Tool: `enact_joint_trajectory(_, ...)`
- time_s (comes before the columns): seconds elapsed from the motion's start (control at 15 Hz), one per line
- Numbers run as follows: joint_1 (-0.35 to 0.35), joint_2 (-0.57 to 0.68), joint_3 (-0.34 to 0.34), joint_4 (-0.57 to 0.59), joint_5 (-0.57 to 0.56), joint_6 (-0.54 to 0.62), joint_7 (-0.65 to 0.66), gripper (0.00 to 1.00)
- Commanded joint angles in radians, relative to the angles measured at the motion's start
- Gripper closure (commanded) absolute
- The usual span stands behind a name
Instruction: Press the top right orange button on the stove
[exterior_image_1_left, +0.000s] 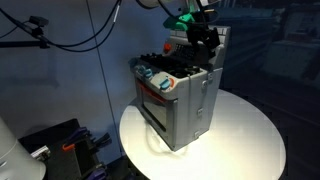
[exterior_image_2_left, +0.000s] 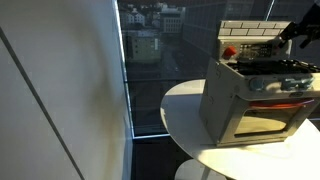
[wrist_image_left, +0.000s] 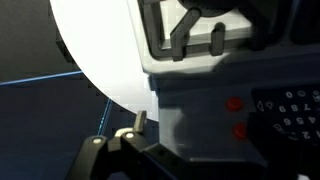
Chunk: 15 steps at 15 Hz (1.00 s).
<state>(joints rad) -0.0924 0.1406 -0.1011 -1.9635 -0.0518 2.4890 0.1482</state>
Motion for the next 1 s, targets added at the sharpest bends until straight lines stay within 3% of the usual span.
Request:
enact_joint_trajectory(0.0, -0.006, 0.021, 0.001, 0.032, 0.034, 0.004, -0.032, 0.0)
enact_joint_trajectory(0.93, -0.008, 0.056, -0.001, 0.069, 0.042, 0.003, -0.036, 0.0)
